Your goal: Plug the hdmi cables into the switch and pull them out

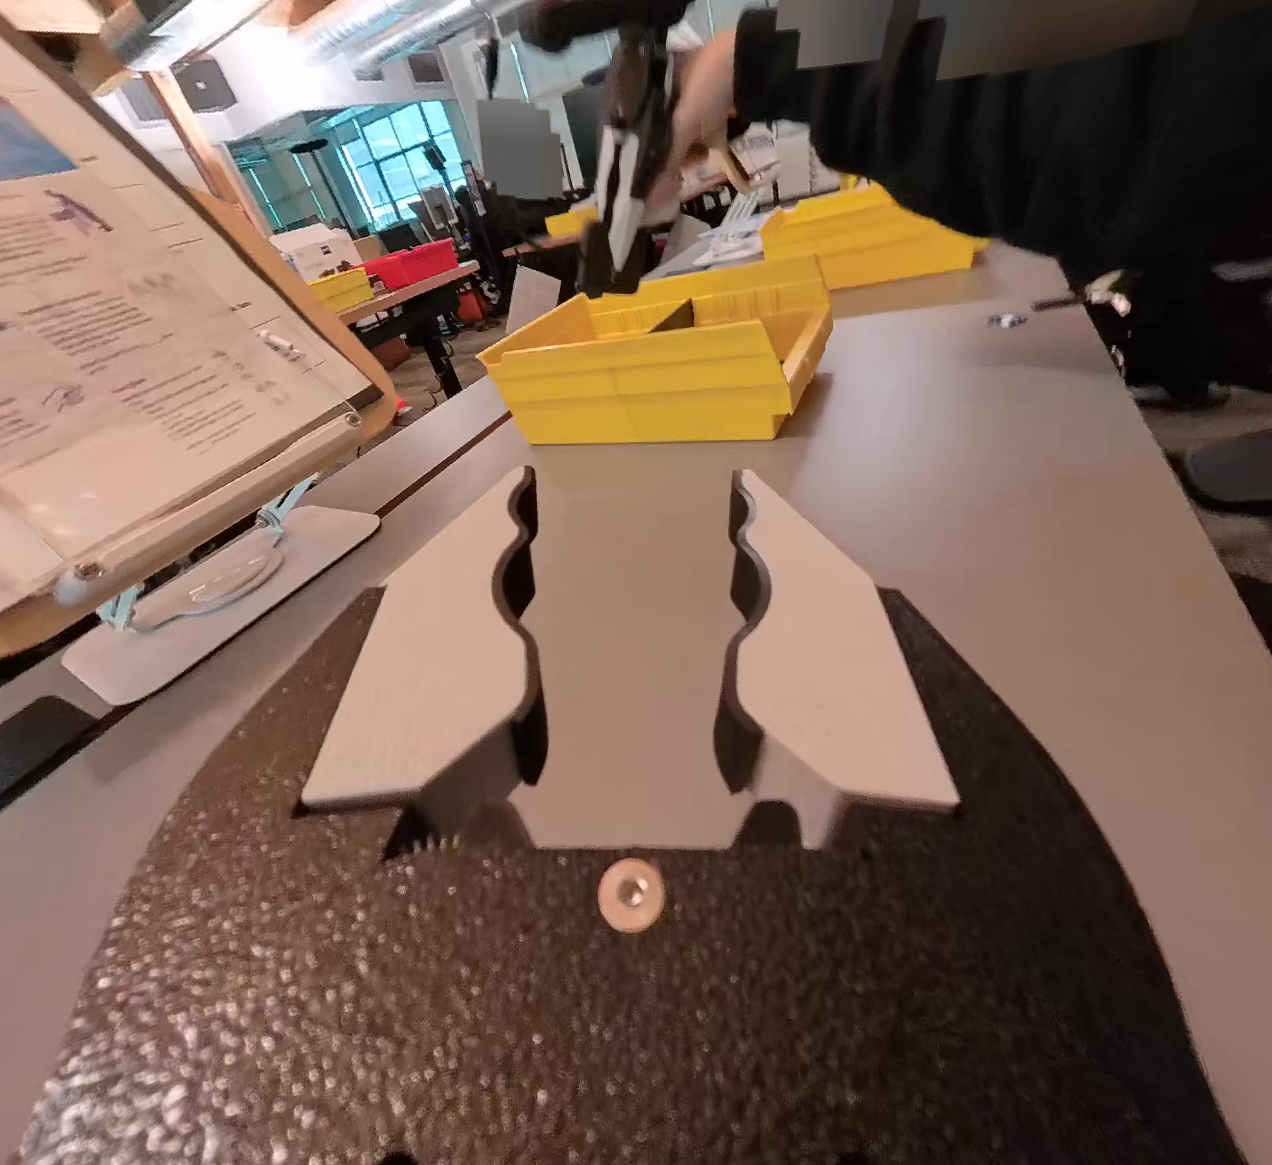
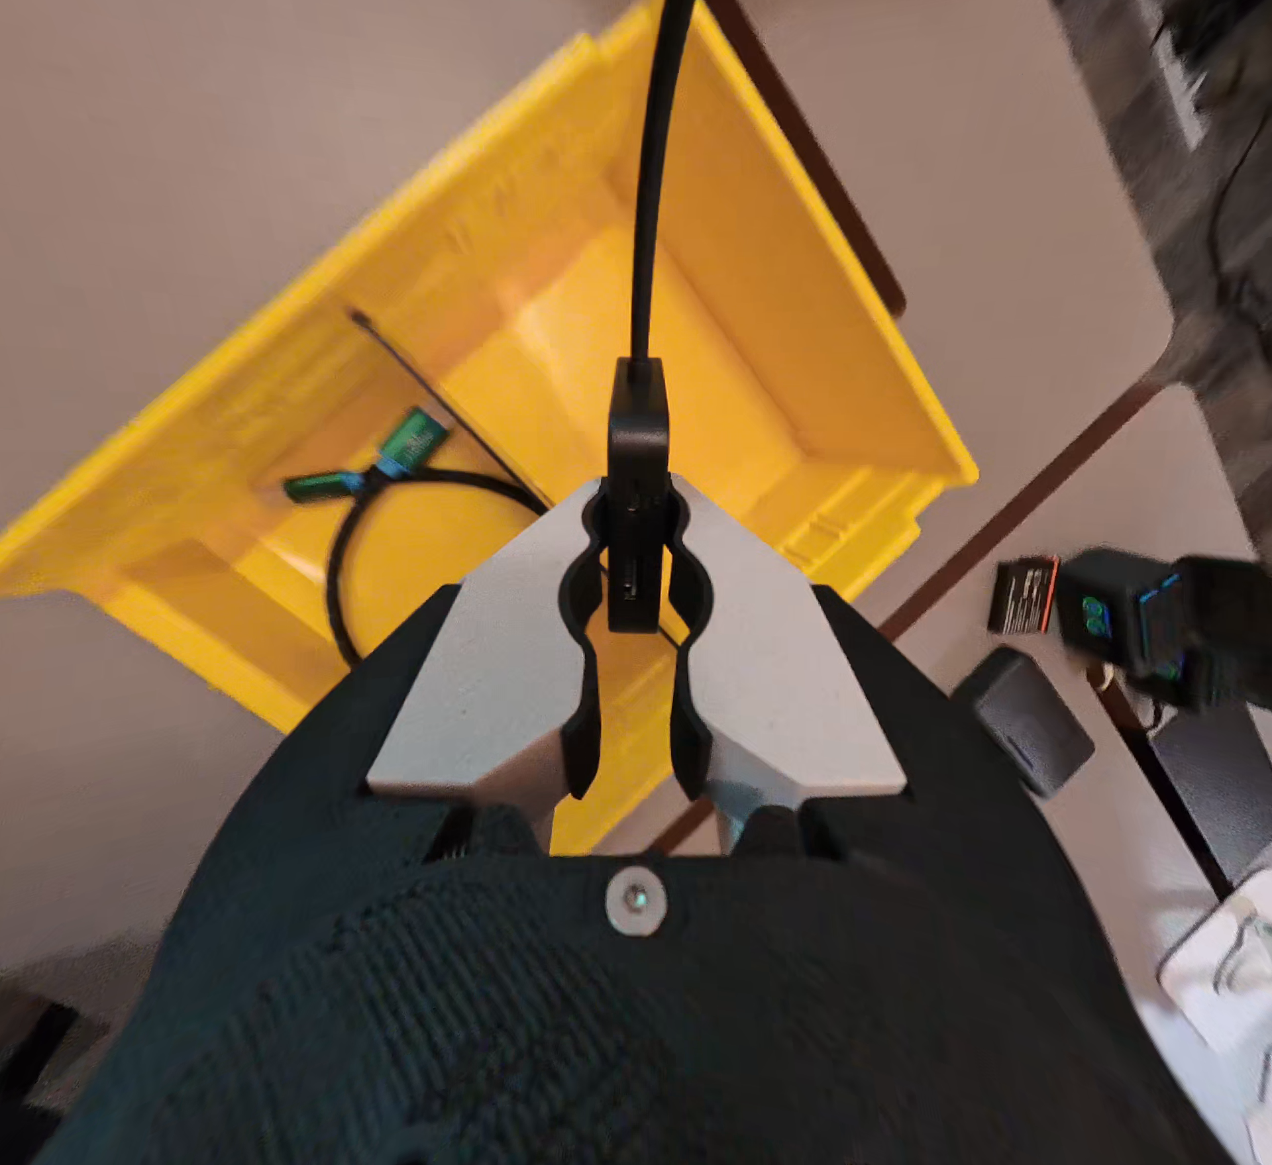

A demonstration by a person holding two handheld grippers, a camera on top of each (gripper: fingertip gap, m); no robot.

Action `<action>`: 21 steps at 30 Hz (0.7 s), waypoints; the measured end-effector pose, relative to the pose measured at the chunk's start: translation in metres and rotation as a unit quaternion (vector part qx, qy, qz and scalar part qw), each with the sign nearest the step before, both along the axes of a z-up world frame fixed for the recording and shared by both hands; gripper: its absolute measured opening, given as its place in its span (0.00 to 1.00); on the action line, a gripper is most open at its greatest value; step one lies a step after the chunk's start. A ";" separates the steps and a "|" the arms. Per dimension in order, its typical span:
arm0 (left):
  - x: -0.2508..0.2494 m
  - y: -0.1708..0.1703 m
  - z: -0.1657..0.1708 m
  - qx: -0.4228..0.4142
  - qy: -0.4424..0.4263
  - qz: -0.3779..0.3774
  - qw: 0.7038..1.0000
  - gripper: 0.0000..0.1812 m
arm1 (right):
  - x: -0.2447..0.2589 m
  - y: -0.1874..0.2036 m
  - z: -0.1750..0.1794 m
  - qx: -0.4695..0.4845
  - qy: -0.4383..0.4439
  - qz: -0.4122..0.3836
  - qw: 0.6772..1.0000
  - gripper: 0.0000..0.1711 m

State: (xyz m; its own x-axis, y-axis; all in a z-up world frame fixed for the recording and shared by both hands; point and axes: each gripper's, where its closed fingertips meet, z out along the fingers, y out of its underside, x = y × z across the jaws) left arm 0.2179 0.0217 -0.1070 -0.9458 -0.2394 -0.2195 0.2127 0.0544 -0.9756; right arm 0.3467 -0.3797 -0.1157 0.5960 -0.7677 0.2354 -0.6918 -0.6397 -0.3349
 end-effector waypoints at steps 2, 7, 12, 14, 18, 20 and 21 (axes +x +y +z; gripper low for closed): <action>0.001 0.006 0.006 -0.032 0.024 0.003 0.999 0.28 | 0.004 -0.018 -0.017 -0.030 0.040 0.001 0.999 0.07; 0.001 0.018 0.007 -0.029 0.032 0.014 0.999 0.23 | 0.008 -0.040 -0.051 -0.076 0.117 -0.020 0.990 0.07; 0.007 0.040 0.015 -0.024 0.036 0.045 0.998 0.24 | 0.006 -0.054 -0.074 -0.084 0.150 -0.054 0.984 0.08; 0.014 0.055 0.021 -0.014 0.029 0.071 0.997 0.26 | 0.010 -0.060 -0.072 -0.092 0.126 -0.068 0.986 0.22; 0.050 0.110 0.034 0.025 0.029 0.176 0.984 0.26 | 0.015 -0.050 -0.044 -0.050 0.038 -0.088 0.994 0.36; 0.082 0.152 0.033 0.088 0.033 0.253 0.963 0.27 | 0.010 -0.045 -0.023 -0.041 -0.009 -0.104 0.994 0.40; 0.099 0.175 0.033 0.120 0.037 0.288 0.949 0.28 | 0.006 -0.038 -0.013 -0.030 -0.037 -0.102 0.994 0.42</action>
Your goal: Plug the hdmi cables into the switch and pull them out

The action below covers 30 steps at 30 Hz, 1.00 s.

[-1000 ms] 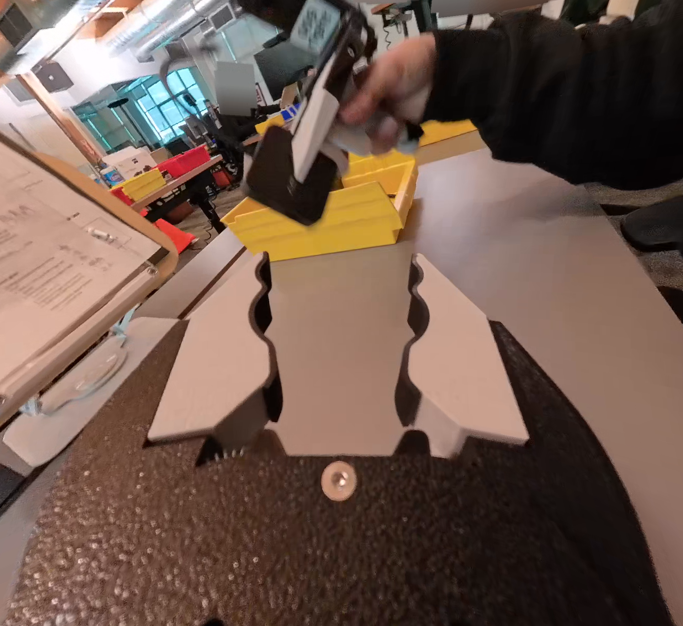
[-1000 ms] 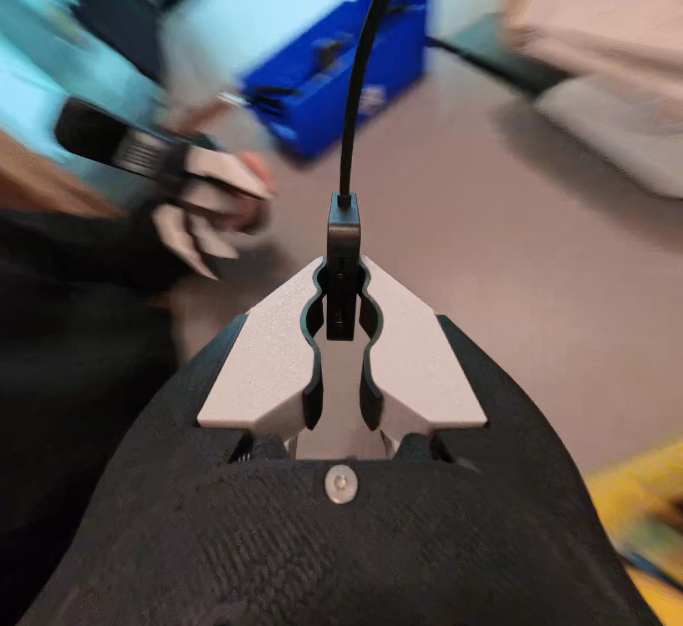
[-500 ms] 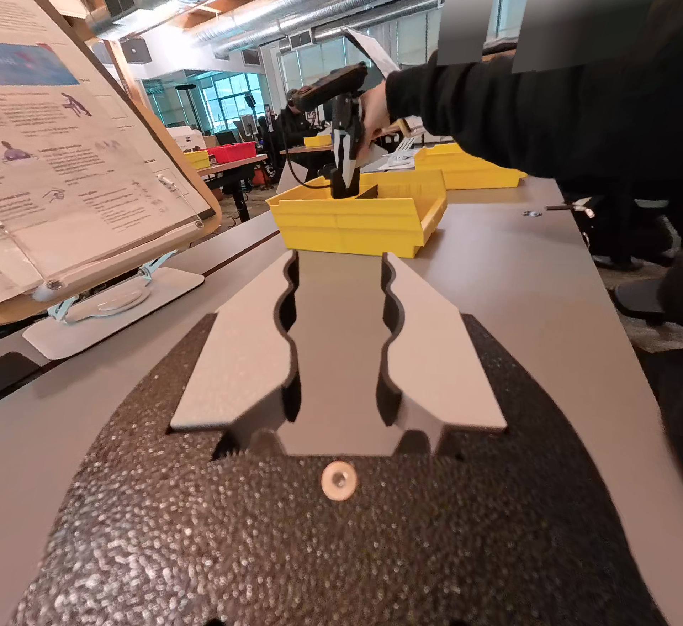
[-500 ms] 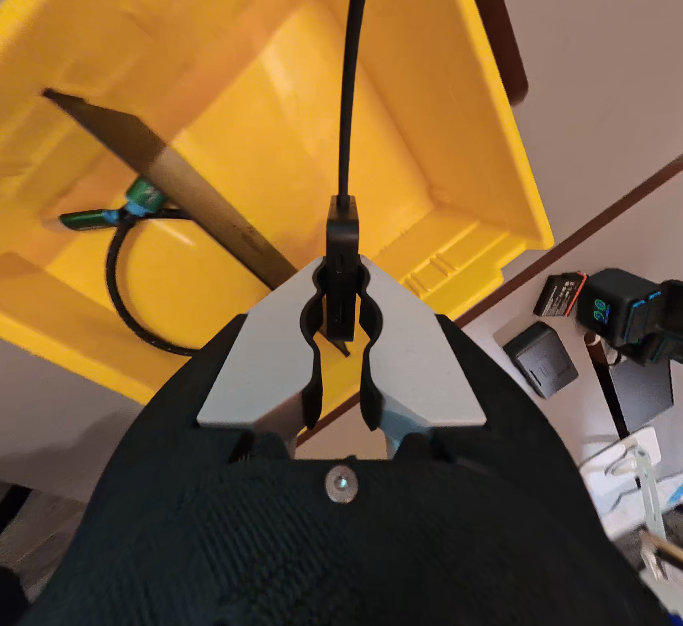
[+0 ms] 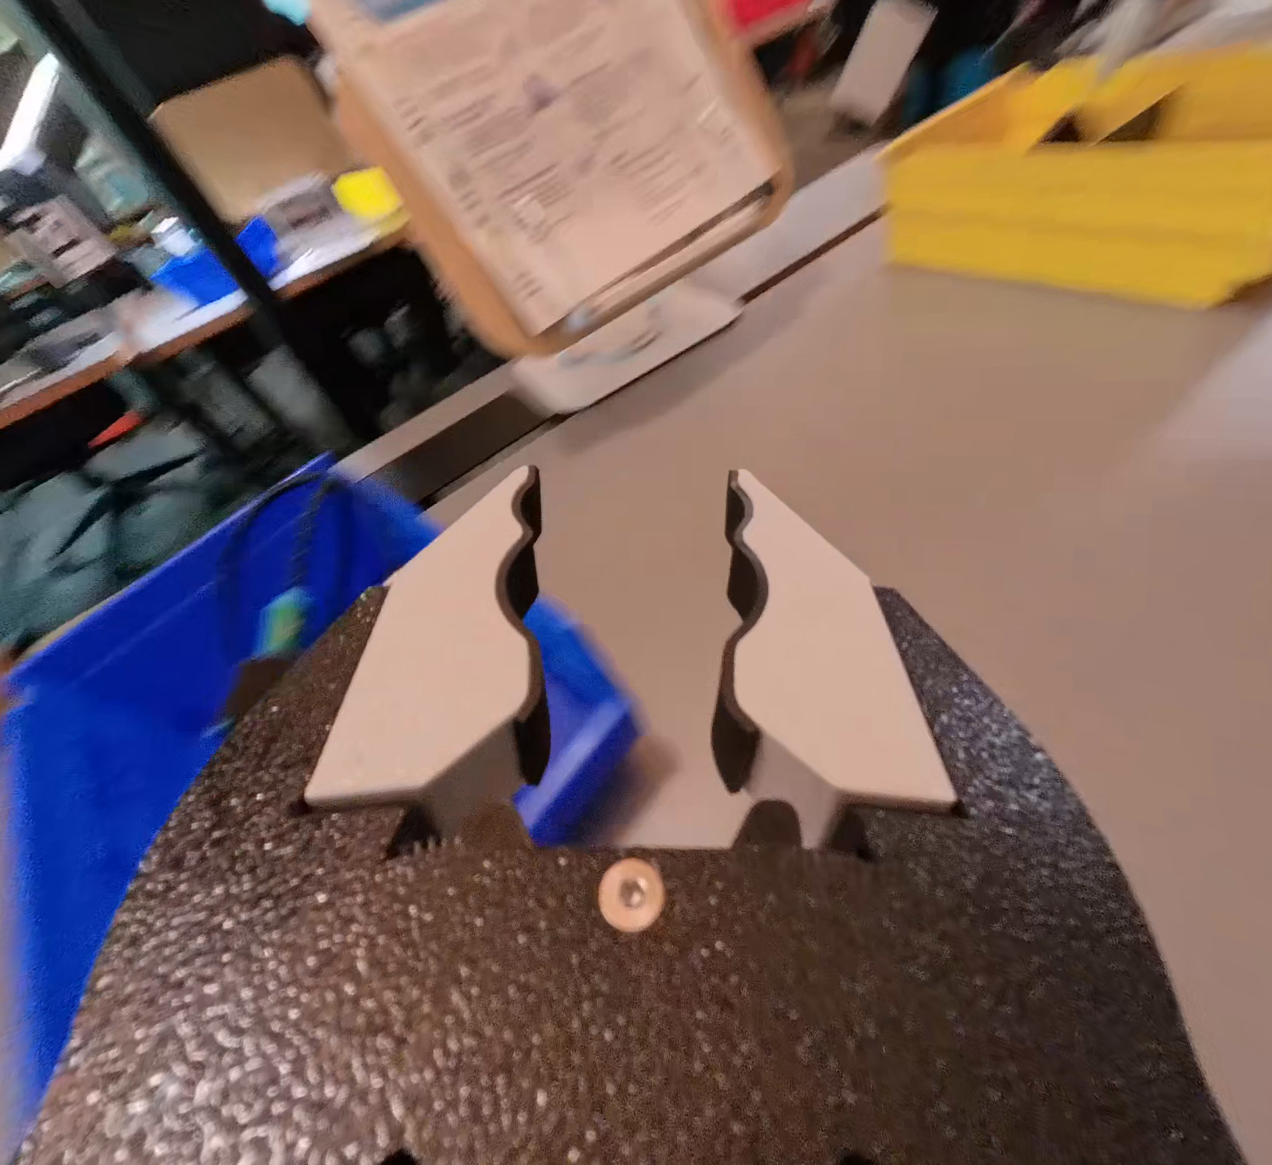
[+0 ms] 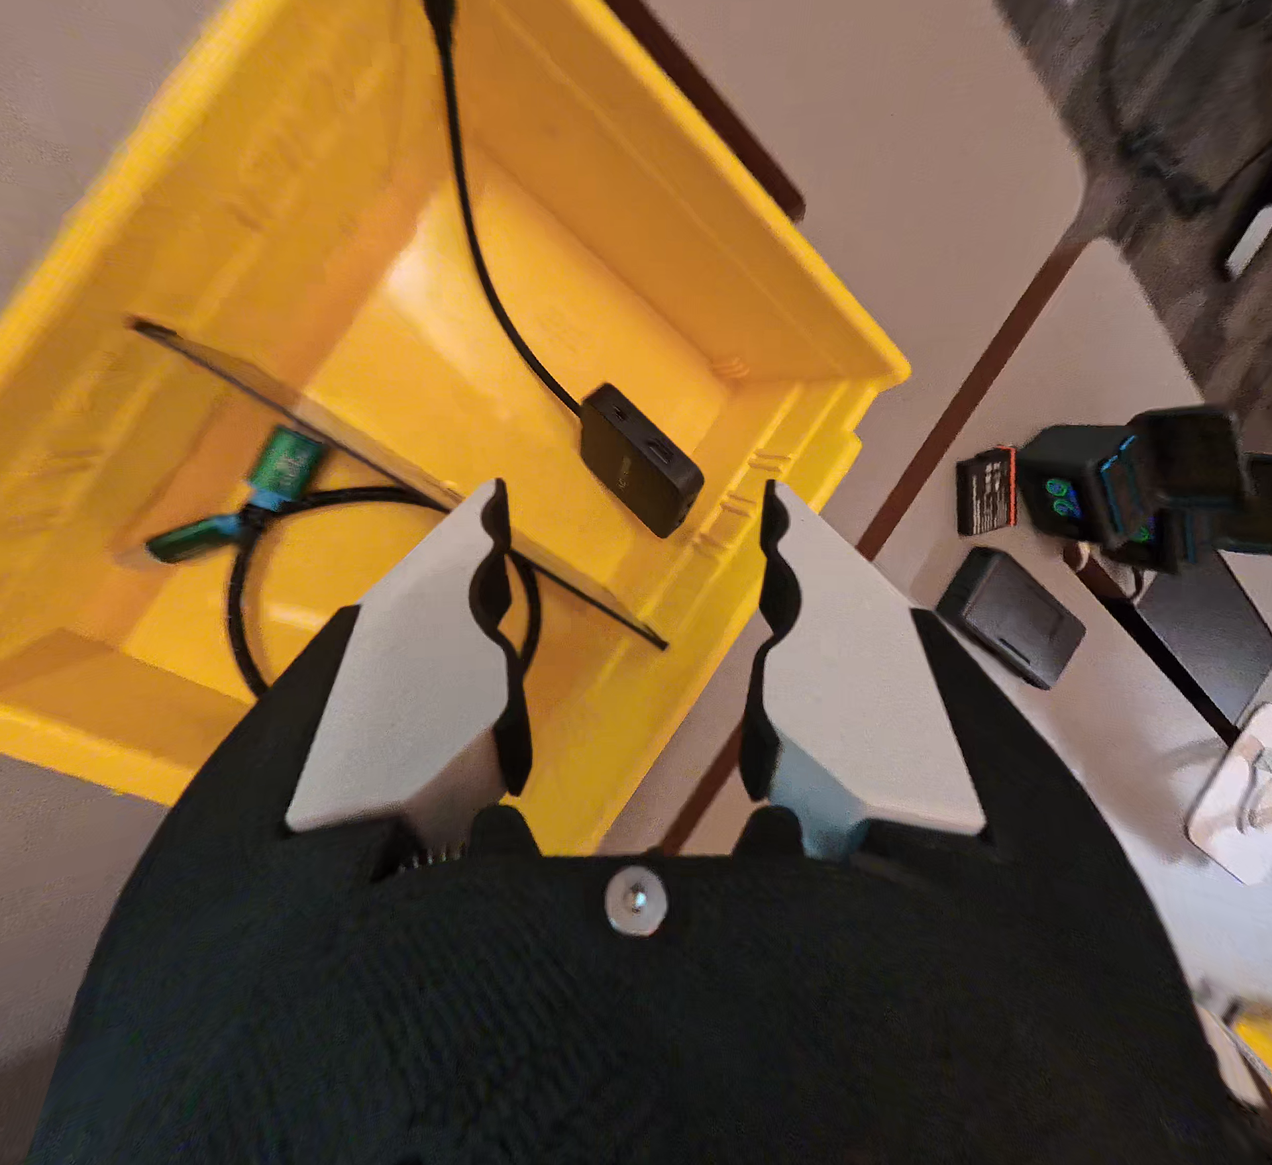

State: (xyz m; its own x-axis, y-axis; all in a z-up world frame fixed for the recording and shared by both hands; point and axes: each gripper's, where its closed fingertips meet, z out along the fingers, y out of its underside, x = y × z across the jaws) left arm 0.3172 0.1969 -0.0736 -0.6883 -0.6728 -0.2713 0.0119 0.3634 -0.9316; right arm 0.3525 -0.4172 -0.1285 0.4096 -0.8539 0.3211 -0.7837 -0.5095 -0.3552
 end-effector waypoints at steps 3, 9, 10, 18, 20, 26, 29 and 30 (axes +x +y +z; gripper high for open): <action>0.055 0.063 0.001 0.025 0.078 0.069 0.994 0.31 | -0.023 0.058 0.019 0.086 -0.063 0.070 0.992 0.45; 0.142 0.118 -0.061 -0.038 0.319 0.079 0.944 0.31 | -0.117 0.207 0.026 0.302 -0.074 0.283 0.907 0.45; 0.149 0.120 -0.070 -0.037 0.341 0.083 0.936 0.30 | -0.134 0.225 0.024 0.323 -0.067 0.308 0.893 0.45; 0.149 0.127 -0.127 0.066 0.475 0.075 0.874 0.24 | -0.194 0.306 -0.007 0.375 -0.049 0.386 0.841 0.55; 0.141 0.122 -0.116 0.060 0.474 0.035 0.878 0.15 | -0.196 0.320 -0.013 0.374 -0.046 0.390 0.840 0.55; 0.138 0.105 0.018 -0.109 0.323 -0.029 0.940 0.10 | -0.172 0.347 0.004 0.345 -0.117 0.416 0.833 0.53; 0.111 0.087 0.109 -0.198 0.227 -0.094 0.949 0.10 | -0.138 0.368 0.045 0.390 -0.194 0.389 0.812 0.53; 0.100 0.077 0.132 -0.210 0.203 -0.113 0.950 0.10 | -0.125 0.376 0.064 0.416 -0.219 0.374 0.799 0.53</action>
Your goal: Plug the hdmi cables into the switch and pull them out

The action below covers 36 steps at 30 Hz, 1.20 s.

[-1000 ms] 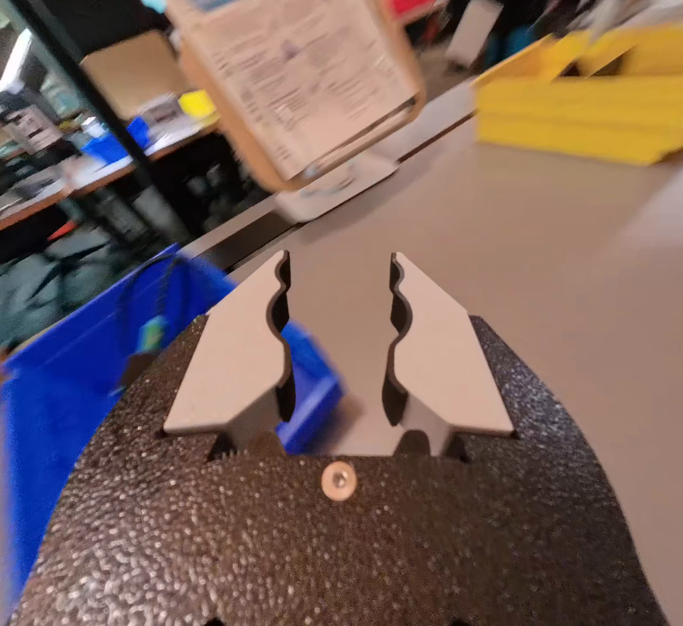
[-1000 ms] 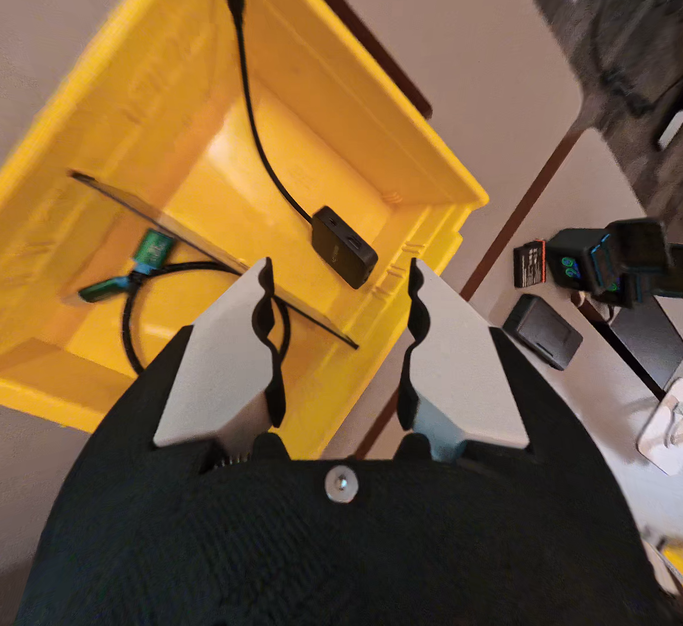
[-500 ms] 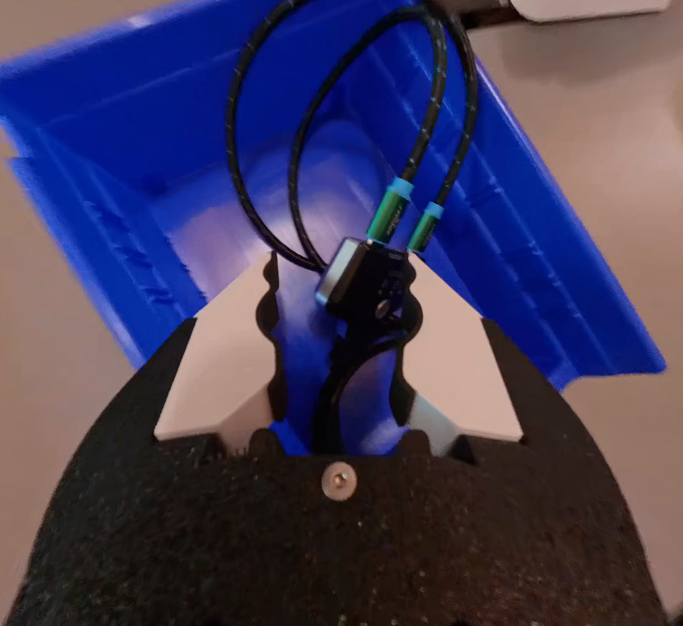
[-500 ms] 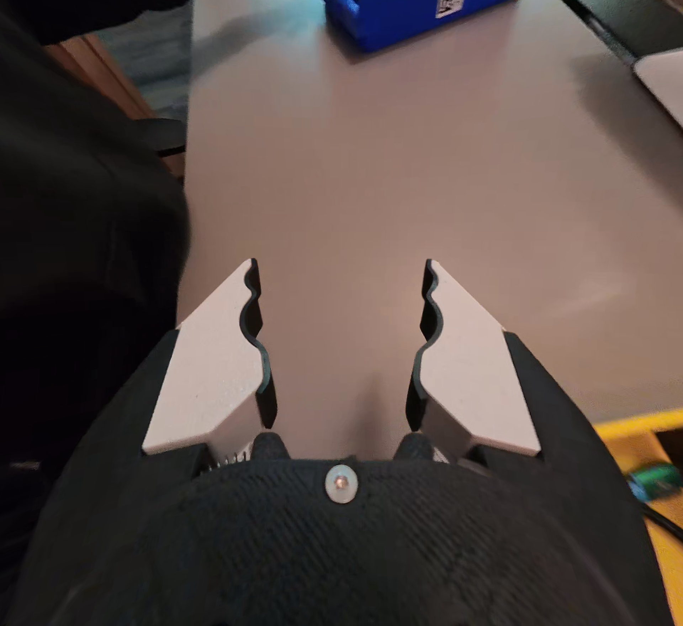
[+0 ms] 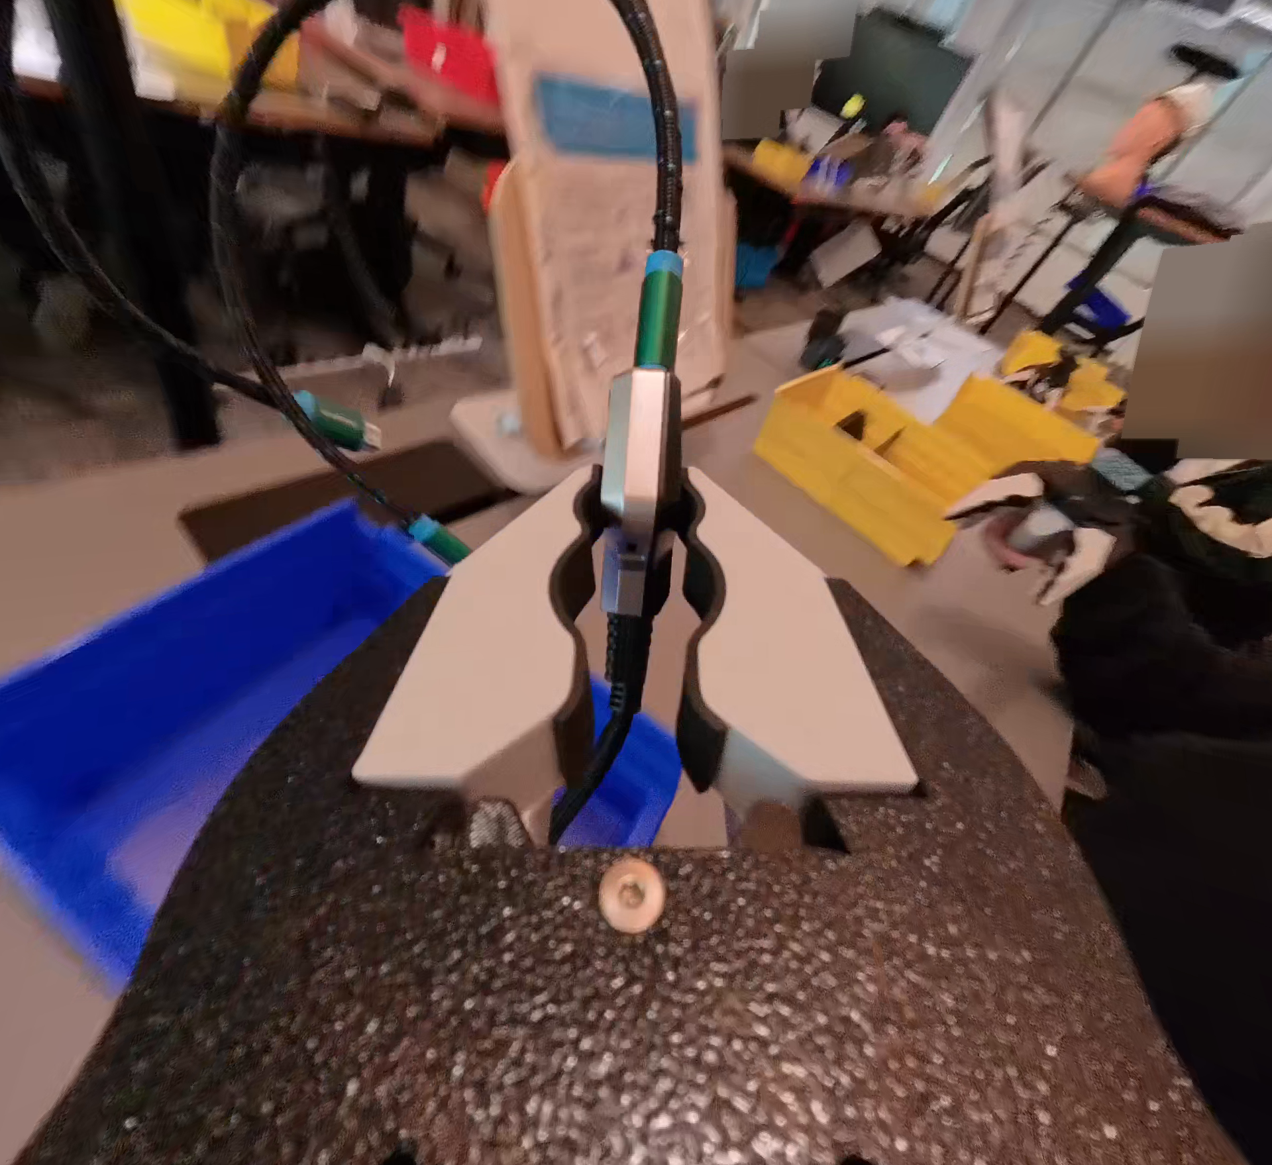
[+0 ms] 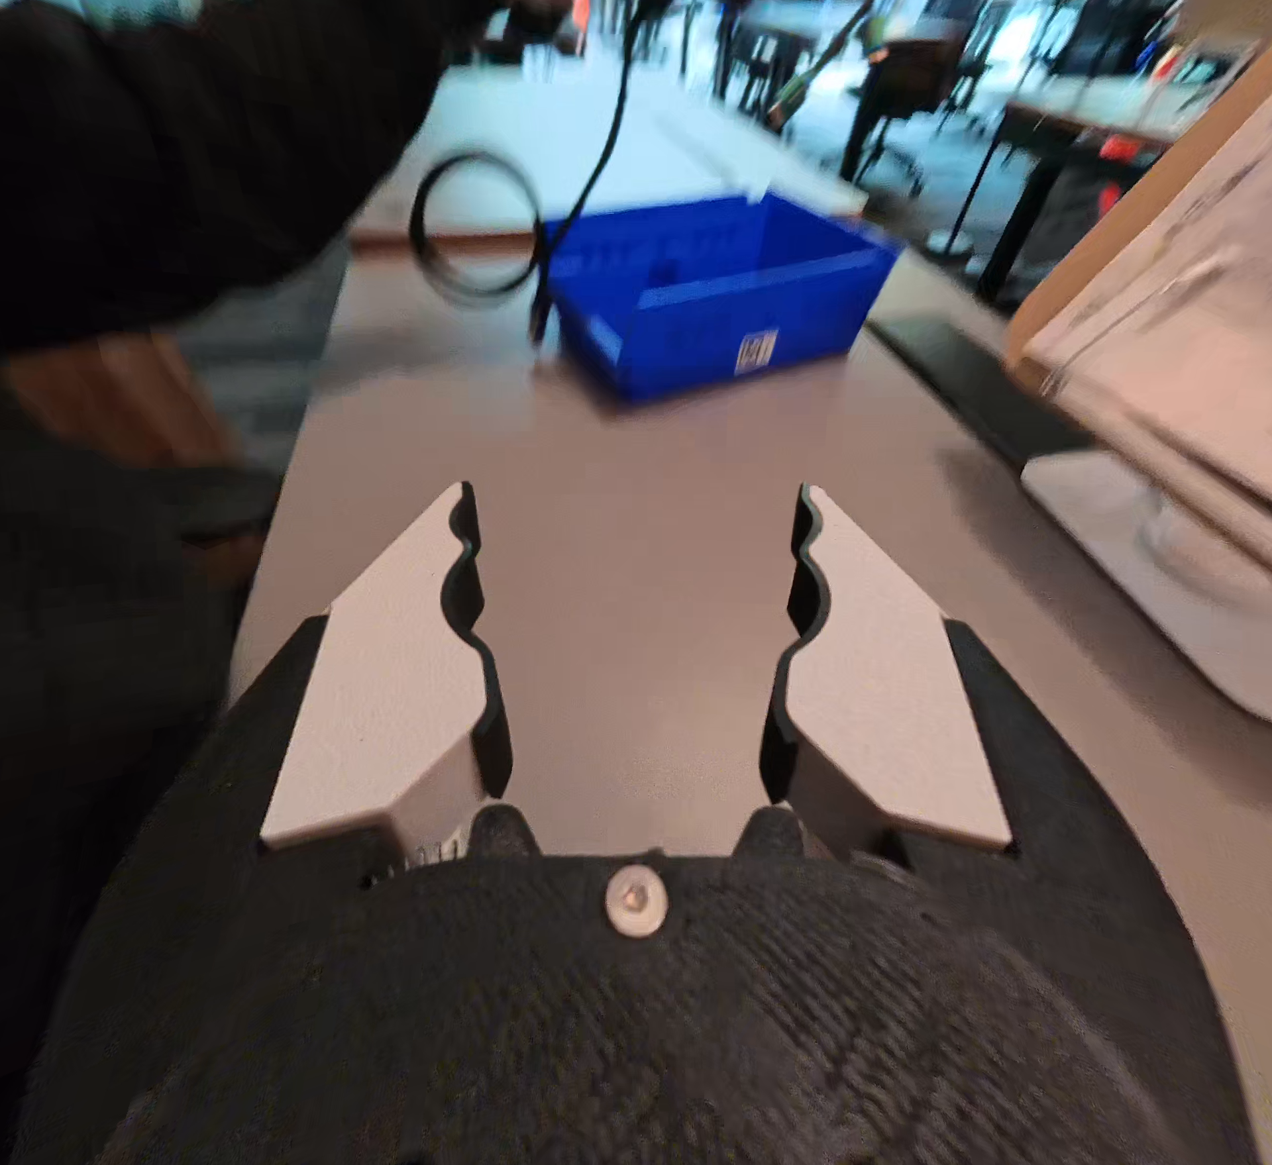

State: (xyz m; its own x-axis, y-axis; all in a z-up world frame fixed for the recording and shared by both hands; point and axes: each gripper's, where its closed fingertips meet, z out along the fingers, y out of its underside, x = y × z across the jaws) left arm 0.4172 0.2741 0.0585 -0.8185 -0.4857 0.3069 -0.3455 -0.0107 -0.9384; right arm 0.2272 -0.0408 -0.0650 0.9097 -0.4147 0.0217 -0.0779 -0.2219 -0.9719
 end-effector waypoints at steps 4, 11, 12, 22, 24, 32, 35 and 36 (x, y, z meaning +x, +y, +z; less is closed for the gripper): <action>-0.049 -0.055 0.057 -0.017 -0.050 -0.065 0.996 0.10 | 0.040 0.036 0.076 0.143 0.010 0.004 0.990 0.52; -0.124 -0.166 0.086 0.016 -0.066 -0.187 0.980 0.09 | 0.042 0.102 0.162 0.219 0.015 0.099 0.970 0.46; -0.131 -0.180 0.085 0.030 -0.073 -0.197 0.977 0.10 | 0.037 0.103 0.172 0.226 -0.006 0.099 0.969 0.45; -0.144 -0.264 0.030 -0.003 -0.107 -0.318 0.942 0.12 | 0.038 0.047 0.134 0.308 -0.005 0.012 0.951 0.11; -0.121 -0.271 0.016 -0.016 -0.153 -0.250 0.956 0.16 | 0.050 0.032 0.115 0.391 0.071 -0.023 0.917 0.10; -0.145 -0.268 -0.055 0.088 -0.333 -0.141 0.928 0.23 | 0.073 -0.010 0.050 0.614 0.288 -0.097 0.729 0.10; -0.136 -0.265 -0.079 0.113 -0.349 -0.103 0.925 0.24 | 0.063 0.005 0.046 0.621 0.325 -0.074 0.710 0.10; -0.137 -0.265 -0.083 0.103 -0.344 -0.103 0.928 0.23 | 0.060 0.012 0.045 0.617 0.335 -0.065 0.709 0.10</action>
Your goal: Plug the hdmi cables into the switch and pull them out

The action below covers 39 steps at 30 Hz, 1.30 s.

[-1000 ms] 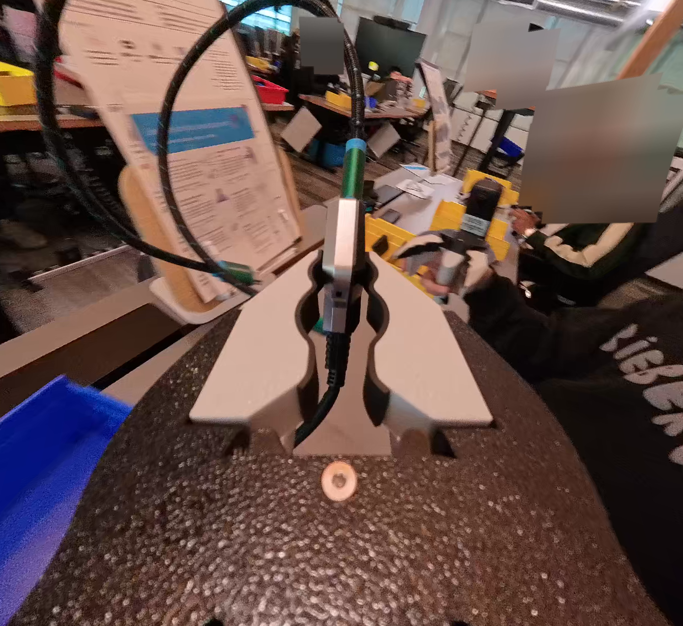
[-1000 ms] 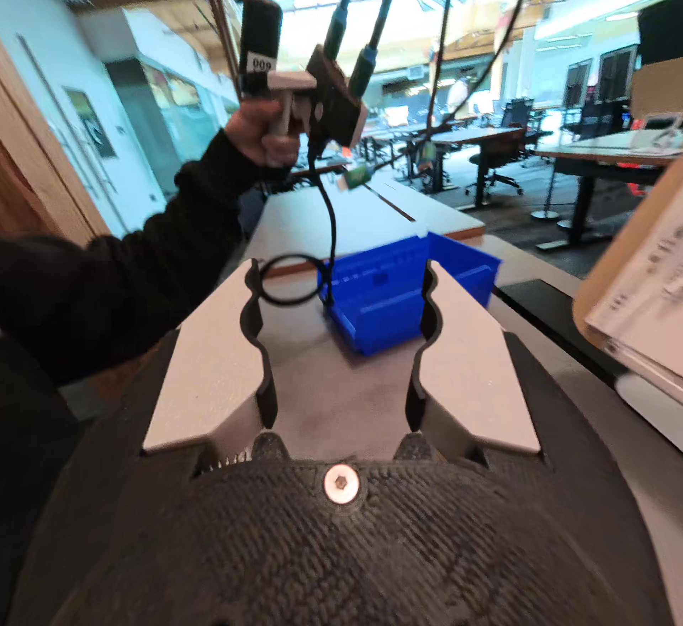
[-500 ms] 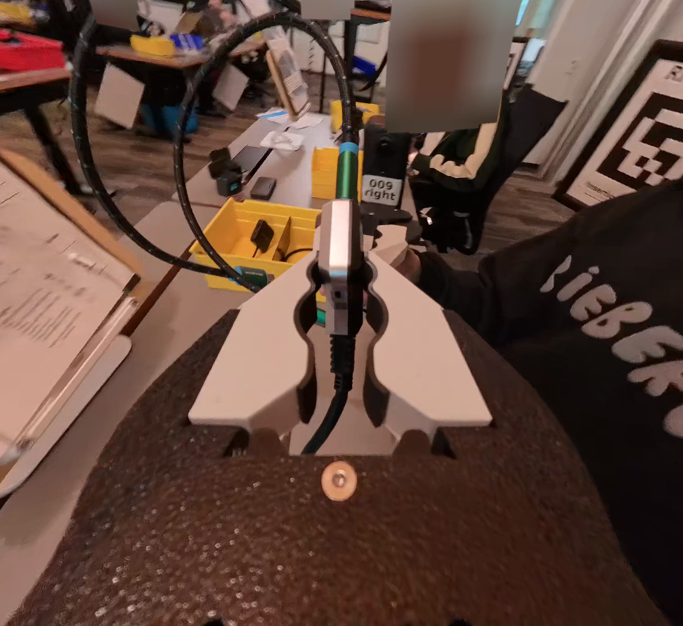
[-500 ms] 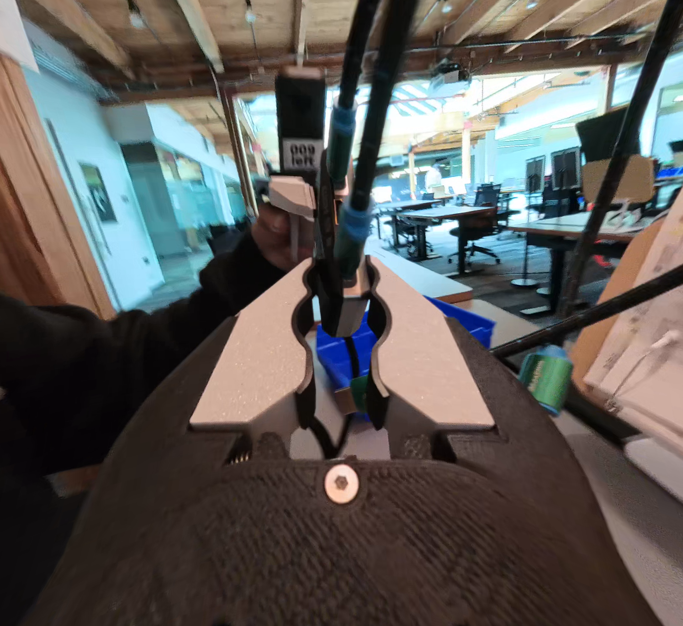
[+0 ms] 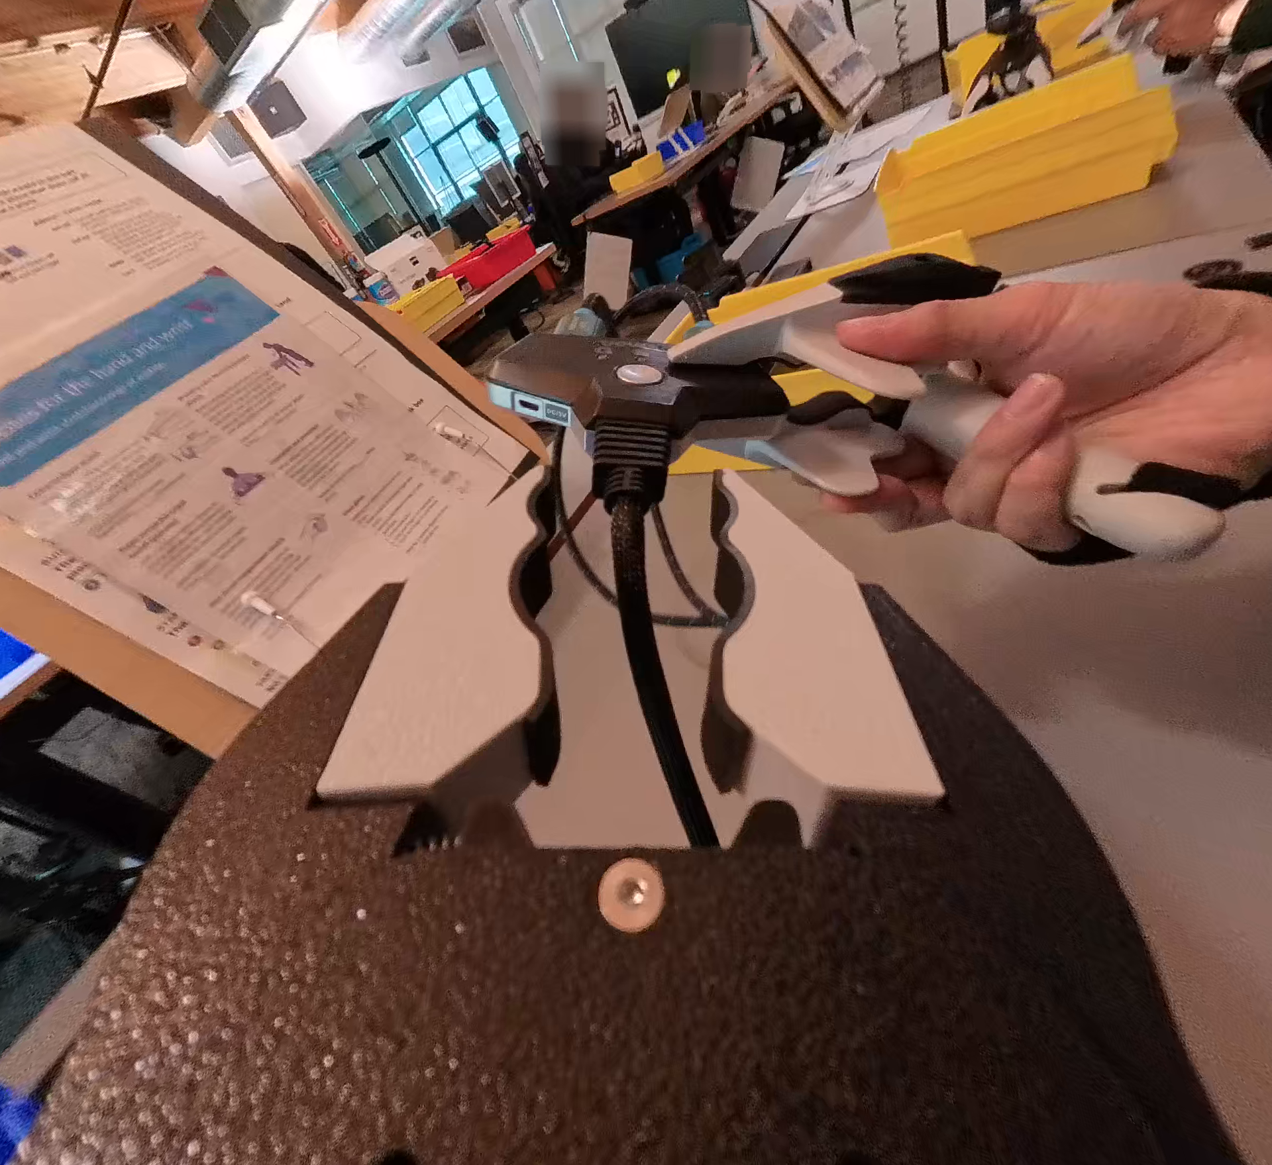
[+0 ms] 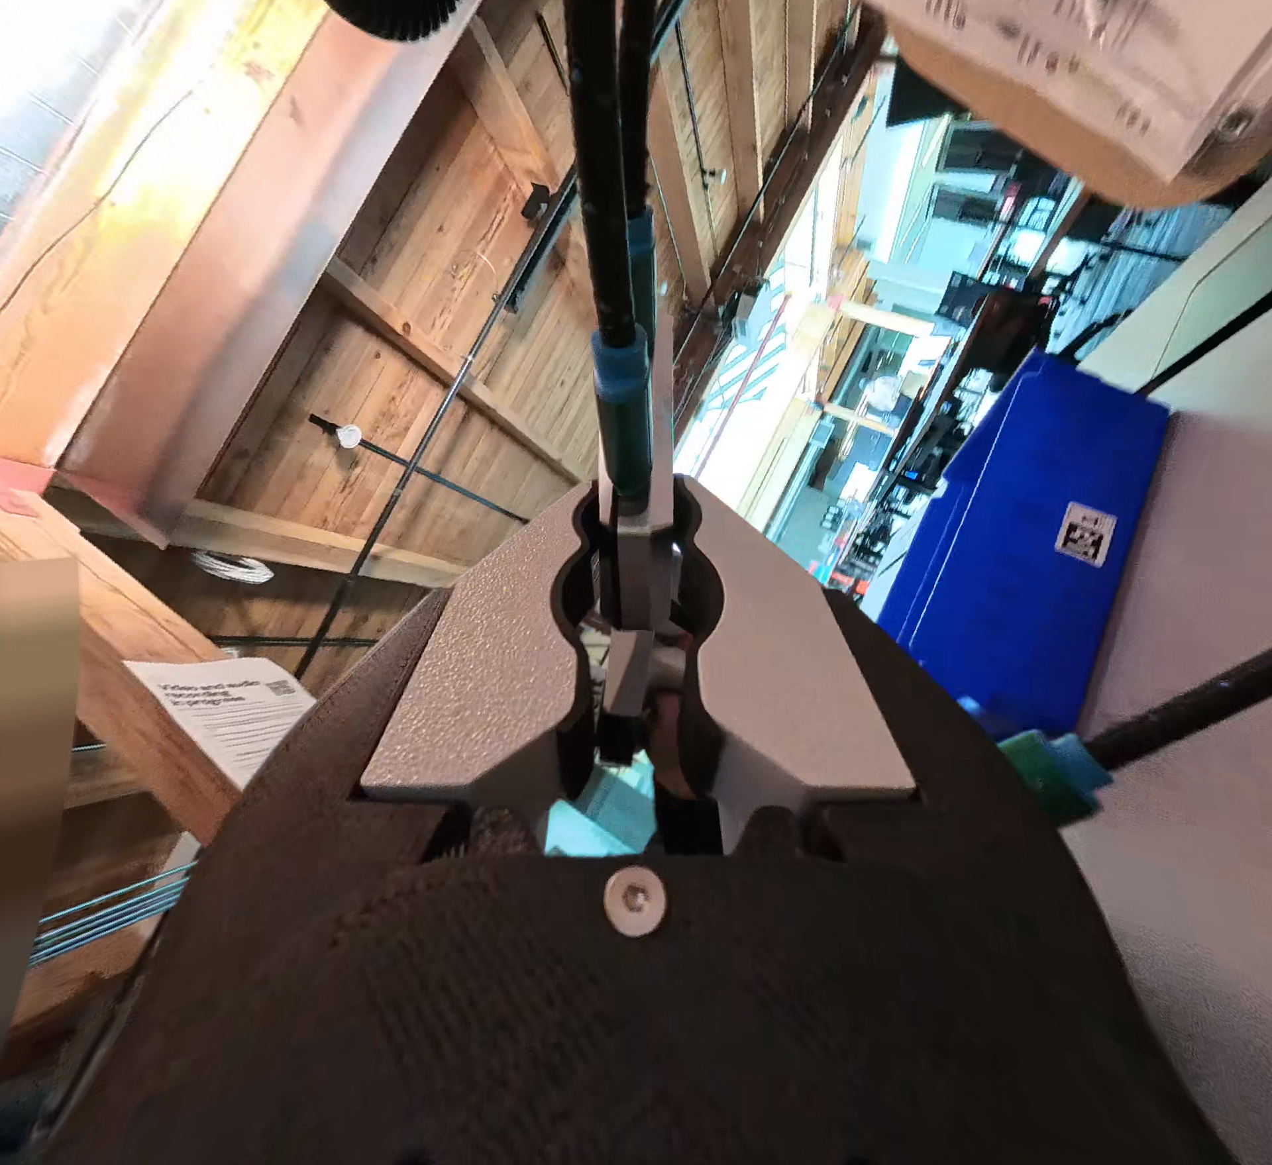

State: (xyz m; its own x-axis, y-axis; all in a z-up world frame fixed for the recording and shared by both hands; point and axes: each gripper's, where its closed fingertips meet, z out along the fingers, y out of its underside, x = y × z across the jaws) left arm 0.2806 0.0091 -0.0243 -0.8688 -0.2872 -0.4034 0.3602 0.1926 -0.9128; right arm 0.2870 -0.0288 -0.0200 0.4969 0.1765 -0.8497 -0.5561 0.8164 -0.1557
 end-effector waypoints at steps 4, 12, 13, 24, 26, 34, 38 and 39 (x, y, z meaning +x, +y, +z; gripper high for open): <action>-0.008 0.003 0.004 -0.052 0.002 -0.024 0.998 0.15 | -0.007 0.012 -0.002 0.005 0.004 0.022 1.000 0.11; -0.010 0.008 0.000 -0.058 -0.025 -0.028 0.998 0.14 | -0.010 0.016 -0.006 -0.017 -0.005 0.033 0.999 0.11; -0.010 0.009 -0.001 -0.062 -0.026 -0.030 0.997 0.15 | -0.011 0.017 -0.006 -0.015 -0.004 0.035 0.999 0.10; -0.010 0.012 -0.005 -0.061 -0.034 -0.027 0.997 0.11 | -0.009 0.017 -0.011 -0.008 0.009 0.034 0.999 0.11; -0.010 0.012 -0.006 -0.063 -0.032 -0.024 0.997 0.11 | -0.009 0.017 -0.011 -0.017 0.004 0.032 0.999 0.11; -0.007 0.010 -0.006 -0.057 -0.005 -0.019 0.998 0.10 | -0.012 0.017 -0.009 -0.081 -0.052 0.038 0.995 0.11; 0.008 0.026 -0.003 -0.087 0.054 -0.013 0.995 0.10 | -0.021 0.003 -0.024 -0.242 -0.119 0.046 0.962 0.28; 0.012 0.033 -0.004 -0.095 0.068 -0.011 0.993 0.10 | -0.026 -0.007 -0.030 -0.311 -0.146 0.037 0.938 0.28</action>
